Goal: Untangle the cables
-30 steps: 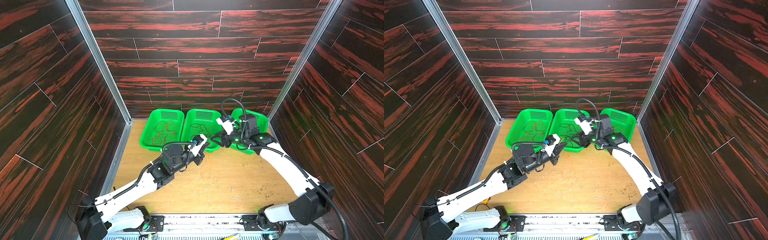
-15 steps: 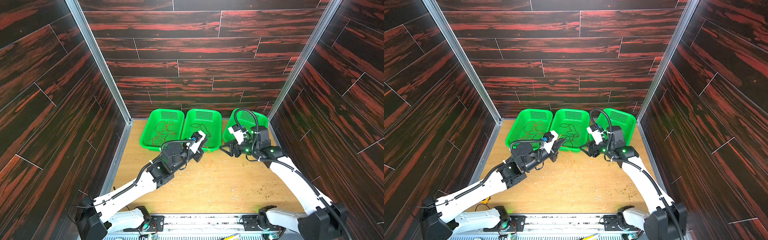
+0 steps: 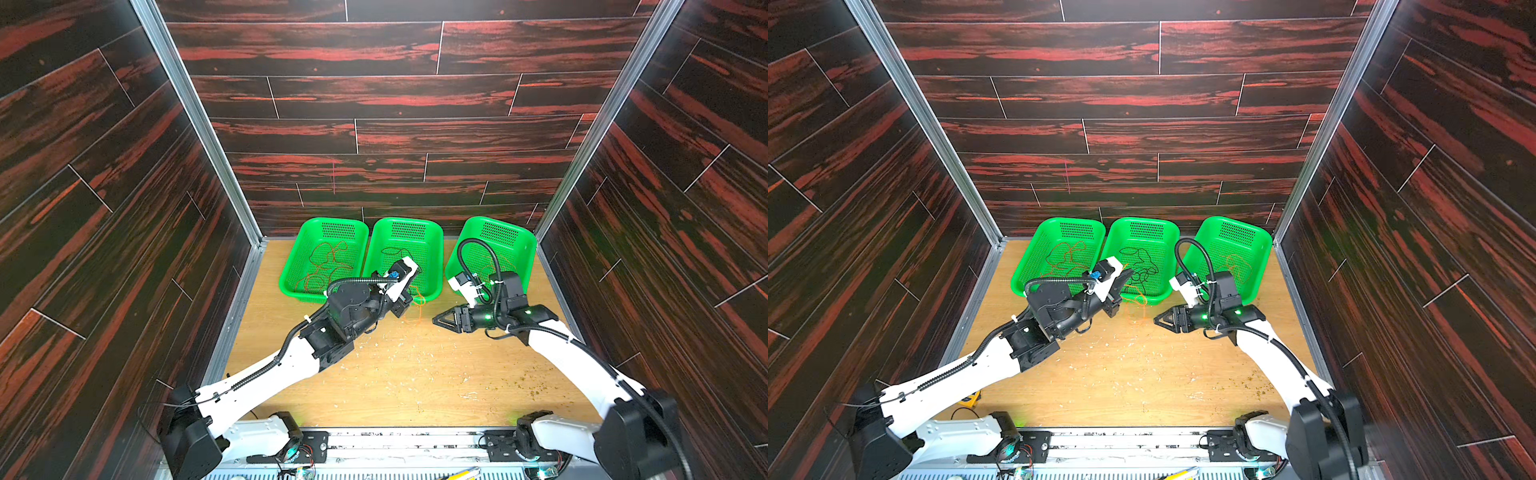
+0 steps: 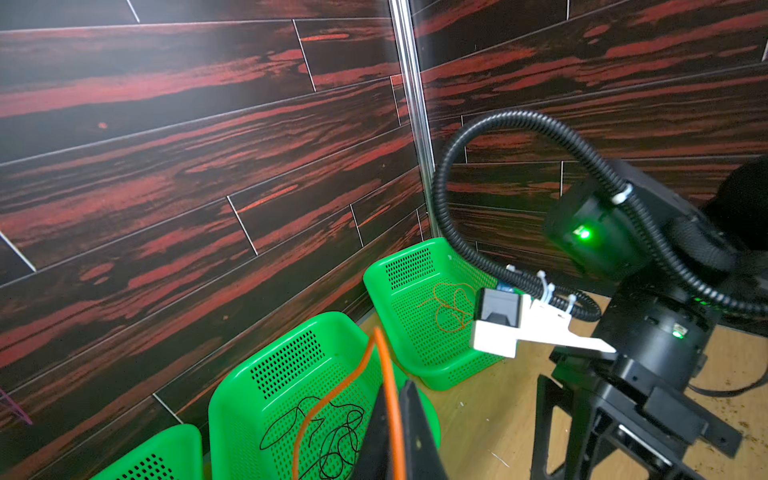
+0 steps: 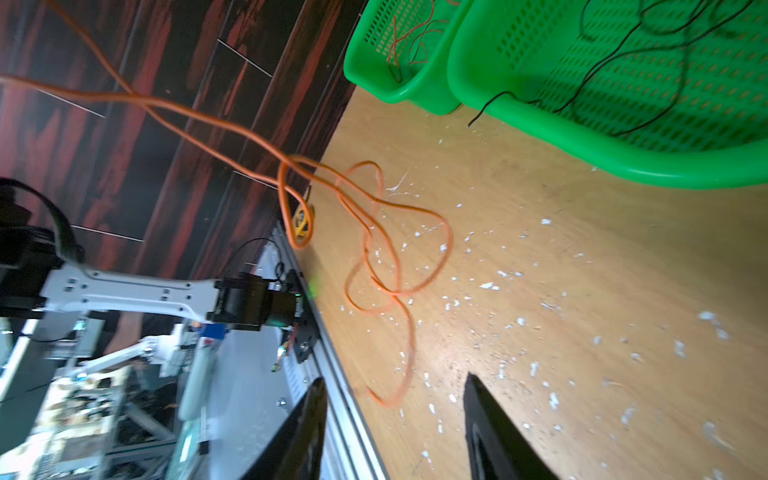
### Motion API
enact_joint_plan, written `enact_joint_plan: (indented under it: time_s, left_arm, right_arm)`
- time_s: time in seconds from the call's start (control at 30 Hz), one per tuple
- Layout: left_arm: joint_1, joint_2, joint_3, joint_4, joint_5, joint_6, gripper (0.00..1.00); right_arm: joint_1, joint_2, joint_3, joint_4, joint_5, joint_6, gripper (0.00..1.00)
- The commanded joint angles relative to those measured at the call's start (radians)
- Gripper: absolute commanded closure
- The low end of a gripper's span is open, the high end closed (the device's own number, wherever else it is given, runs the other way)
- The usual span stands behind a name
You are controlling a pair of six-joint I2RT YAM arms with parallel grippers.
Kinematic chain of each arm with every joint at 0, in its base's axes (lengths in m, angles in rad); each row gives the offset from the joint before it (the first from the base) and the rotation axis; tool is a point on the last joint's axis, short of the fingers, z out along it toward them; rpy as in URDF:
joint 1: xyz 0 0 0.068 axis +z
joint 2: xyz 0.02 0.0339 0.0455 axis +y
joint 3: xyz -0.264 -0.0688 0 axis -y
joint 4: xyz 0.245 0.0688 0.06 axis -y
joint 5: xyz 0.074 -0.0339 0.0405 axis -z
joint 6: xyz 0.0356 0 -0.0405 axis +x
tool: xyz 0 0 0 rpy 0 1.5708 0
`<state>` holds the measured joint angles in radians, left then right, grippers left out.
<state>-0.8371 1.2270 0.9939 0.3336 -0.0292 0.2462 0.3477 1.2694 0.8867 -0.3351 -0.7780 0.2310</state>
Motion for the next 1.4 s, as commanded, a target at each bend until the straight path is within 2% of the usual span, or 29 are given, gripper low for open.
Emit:
enact_joint_plan:
  time_s: [0.0, 0.17, 0.33, 0.5, 0.63, 0.7, 0.9, 1.13, 1.2, 1.37]
  left_arm:
    - [0.001, 0.01, 0.037, 0.029, 0.011, 0.025, 1.0]
    - [0.001, 0.02, 0.049, 0.038, 0.02, 0.024, 1.0]
    - [0.001, 0.011, 0.045, 0.036, 0.013, 0.018, 1.0]
    - [0.001, 0.006, 0.043, 0.035, 0.004, 0.021, 1.0]
    - [0.002, 0.0, 0.037, 0.036, -0.013, 0.023, 1.0]
    - [0.002, 0.0, 0.037, 0.035, -0.018, 0.026, 1.0]
    - [0.028, -0.006, 0.101, -0.036, -0.05, 0.033, 1.0]
    - [0.15, 0.001, 0.26, -0.135, 0.016, 0.03, 1.0]
    - [0.166, 0.013, 0.31, -0.164, 0.03, 0.042, 1.0]
    - [0.176, 0.06, 0.384, -0.195, 0.078, 0.05, 1.0]
  right_arm:
    - [0.009, 0.045, 0.007, 0.053, -0.072, 0.051, 0.48]
    - [0.019, 0.099, 0.002, 0.033, -0.062, 0.028, 0.55]
    - [0.055, 0.154, -0.01, 0.038, -0.058, -0.003, 0.68]
    - [0.077, 0.191, -0.02, 0.112, -0.078, 0.027, 0.74]
    - [0.08, 0.194, -0.015, 0.14, -0.076, 0.035, 0.89]
    - [0.079, 0.196, -0.019, 0.144, -0.066, 0.033, 1.0]
    - [0.08, 0.238, -0.08, 0.17, 0.041, 0.076, 1.0]
    - [0.079, 0.26, -0.254, 0.32, 0.248, 0.167, 1.0]
    - [0.079, 0.258, -0.283, 0.338, 0.314, 0.179, 1.0]
    - [0.079, 0.198, -0.309, 0.365, 0.385, 0.177, 1.0]
